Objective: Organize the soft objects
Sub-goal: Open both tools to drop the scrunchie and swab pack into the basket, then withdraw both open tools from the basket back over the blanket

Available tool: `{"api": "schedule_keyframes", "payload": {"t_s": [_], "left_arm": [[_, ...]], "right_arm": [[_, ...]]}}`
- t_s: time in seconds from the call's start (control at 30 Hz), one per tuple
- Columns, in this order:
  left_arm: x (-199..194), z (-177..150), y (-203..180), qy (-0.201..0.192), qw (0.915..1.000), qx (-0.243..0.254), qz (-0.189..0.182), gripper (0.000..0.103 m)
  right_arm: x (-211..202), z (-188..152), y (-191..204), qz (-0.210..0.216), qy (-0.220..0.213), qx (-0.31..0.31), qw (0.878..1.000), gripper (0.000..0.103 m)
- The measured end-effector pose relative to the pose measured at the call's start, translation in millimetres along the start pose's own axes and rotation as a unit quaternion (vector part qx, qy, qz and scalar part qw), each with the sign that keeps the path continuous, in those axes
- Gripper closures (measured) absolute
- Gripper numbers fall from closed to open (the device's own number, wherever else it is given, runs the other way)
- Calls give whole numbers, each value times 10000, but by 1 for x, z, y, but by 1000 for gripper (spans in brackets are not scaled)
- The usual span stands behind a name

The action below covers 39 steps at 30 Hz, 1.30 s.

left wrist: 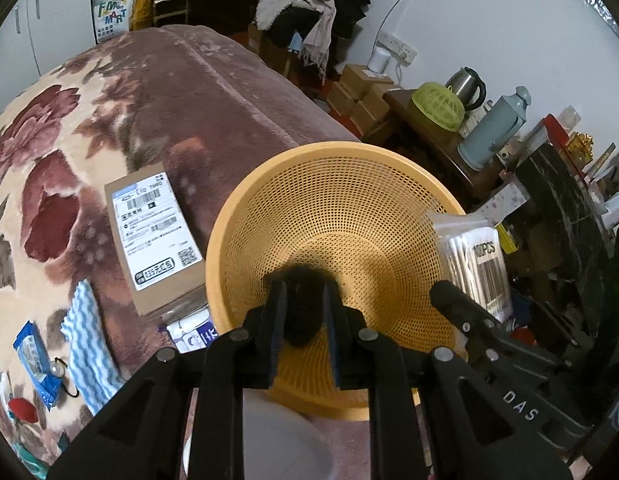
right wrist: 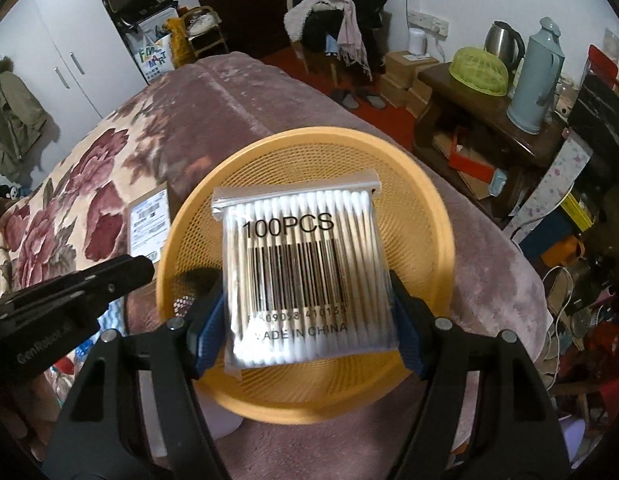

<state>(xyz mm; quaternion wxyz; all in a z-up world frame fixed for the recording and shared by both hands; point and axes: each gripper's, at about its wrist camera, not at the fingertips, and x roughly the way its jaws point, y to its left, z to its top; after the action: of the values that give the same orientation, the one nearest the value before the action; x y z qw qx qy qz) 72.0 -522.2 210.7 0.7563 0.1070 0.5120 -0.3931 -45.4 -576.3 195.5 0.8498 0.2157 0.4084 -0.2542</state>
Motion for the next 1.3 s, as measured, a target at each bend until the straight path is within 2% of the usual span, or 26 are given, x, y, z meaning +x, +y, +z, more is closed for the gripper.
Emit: {"api": "schedule_keyframes", "payload": {"t_s": [0.1, 0.17, 0.2, 0.23, 0.3, 0.37, 0.4, 0.47, 0.5, 0.97, 1.3], "left_arm": [[1, 3, -1, -34, 10000, 50, 31, 85], [1, 6, 1, -35, 9999, 59, 130, 69], [0, 6, 4, -59, 9998, 12, 163, 48], [-2, 6, 6, -101, 9998, -39, 180, 33], [-5, 5, 13, -187, 9994, -162, 233, 23], [-7, 4, 17, -201, 9993, -179, 262, 22], [-8, 3, 19, -201, 9992, -150, 303, 19], [-10, 2, 21, -210, 9991, -95, 359, 4], [-11, 1, 22, -237, 9989, -91, 398, 1], [-57, -21, 35, -572, 9965, 1, 608, 0], [-89, -42, 67, -695, 9950, -163, 702, 0]], "right_arm": [[6, 3, -1, -4, 32, -14, 10000, 31], [9, 3, -1, 33, 64, -44, 10000, 30], [11, 3, 0, 58, 92, -62, 9999, 29], [13, 3, 1, 25, 149, -84, 9999, 29], [17, 2, 2, -106, 226, -111, 9996, 27], [18, 0, 3, -153, 226, -121, 9996, 24], [17, -1, 3, -181, 220, -128, 9995, 16], [14, -3, 5, -233, 178, -160, 9994, 3], [13, -4, 5, -255, 154, -185, 9994, 2], [-19, -14, 32, -224, -68, -404, 9989, 0], [-35, -29, 70, -171, -114, -703, 9973, 0]]}}
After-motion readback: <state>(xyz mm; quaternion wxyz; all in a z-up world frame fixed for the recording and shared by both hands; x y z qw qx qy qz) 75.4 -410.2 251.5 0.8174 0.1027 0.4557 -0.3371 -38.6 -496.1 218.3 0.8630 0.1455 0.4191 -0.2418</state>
